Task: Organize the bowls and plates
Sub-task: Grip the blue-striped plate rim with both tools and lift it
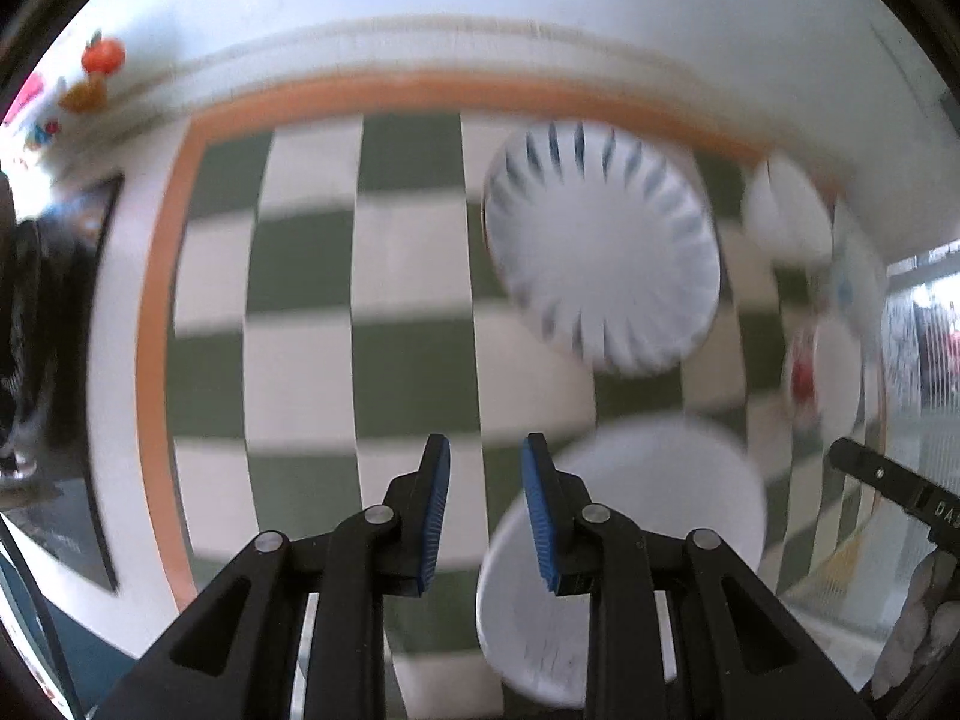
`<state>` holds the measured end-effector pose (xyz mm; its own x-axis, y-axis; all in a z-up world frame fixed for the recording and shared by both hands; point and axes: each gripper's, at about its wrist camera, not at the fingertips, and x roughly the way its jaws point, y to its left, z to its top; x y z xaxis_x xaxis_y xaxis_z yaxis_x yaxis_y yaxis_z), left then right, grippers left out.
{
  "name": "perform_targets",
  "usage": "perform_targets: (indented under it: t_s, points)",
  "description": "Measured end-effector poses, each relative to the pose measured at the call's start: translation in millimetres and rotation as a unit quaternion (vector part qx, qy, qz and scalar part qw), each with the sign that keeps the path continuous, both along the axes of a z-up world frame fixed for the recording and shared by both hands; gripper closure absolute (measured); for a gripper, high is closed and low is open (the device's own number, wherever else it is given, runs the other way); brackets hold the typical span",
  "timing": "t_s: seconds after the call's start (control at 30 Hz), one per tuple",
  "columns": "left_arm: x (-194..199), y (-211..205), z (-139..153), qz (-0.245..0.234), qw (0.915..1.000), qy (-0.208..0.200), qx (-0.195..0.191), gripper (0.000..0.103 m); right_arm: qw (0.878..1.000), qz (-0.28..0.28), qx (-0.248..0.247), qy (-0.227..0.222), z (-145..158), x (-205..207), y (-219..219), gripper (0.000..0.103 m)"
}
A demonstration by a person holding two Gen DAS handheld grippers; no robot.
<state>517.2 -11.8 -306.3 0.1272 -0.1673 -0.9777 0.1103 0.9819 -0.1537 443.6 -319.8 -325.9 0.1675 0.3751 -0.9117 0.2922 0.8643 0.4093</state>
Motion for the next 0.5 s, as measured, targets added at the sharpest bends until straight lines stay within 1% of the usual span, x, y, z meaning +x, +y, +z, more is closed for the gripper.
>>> perform_targets:
  t_s: [0.07, 0.13, 0.2, 0.23, 0.27, 0.37, 0.5]
  points:
    - [29.3, -4.9, 1.9, 0.007, 0.9999, -0.010, -0.003, 0.080, 1.000, 0.005, -0.003, -0.015, 8.3, 26.6, -1.8, 0.086]
    - [56.4, -9.6, -2.1, 0.014, 0.9998, -0.005, -0.009, 0.080, 0.999, 0.015, -0.009, -0.029, 11.8, 57.6, -2.6, 0.081]
    - [79.0, -10.5, -13.4, 0.021, 0.9996, 0.010, -0.016, 0.080, 0.999, 0.022, -0.010, -0.035, 10.3, 86.3, -1.6, 0.077]
    - [89.2, -12.2, -21.5, 0.024, 0.9993, 0.019, -0.019, 0.080, 0.999, 0.028, -0.016, -0.038, 7.1, 104.3, -0.3, 0.077]
    - [97.5, -12.1, -28.0, 0.027, 0.9991, 0.027, -0.018, 0.080, 0.999, 0.032, -0.021, -0.038, 4.2, 113.6, 0.8, 0.077]
    - [116.9, -12.9, -51.5, 0.037, 0.9976, 0.055, -0.022, 0.080, 0.998, 0.052, -0.038, -0.024, -15.6, 154.7, 4.4, 0.077]
    - [128.5, -15.1, -76.6, 0.046, 0.9945, 0.089, -0.030, 0.080, 0.997, 0.069, -0.040, -0.009, -39.5, 187.5, 11.8, 0.077]
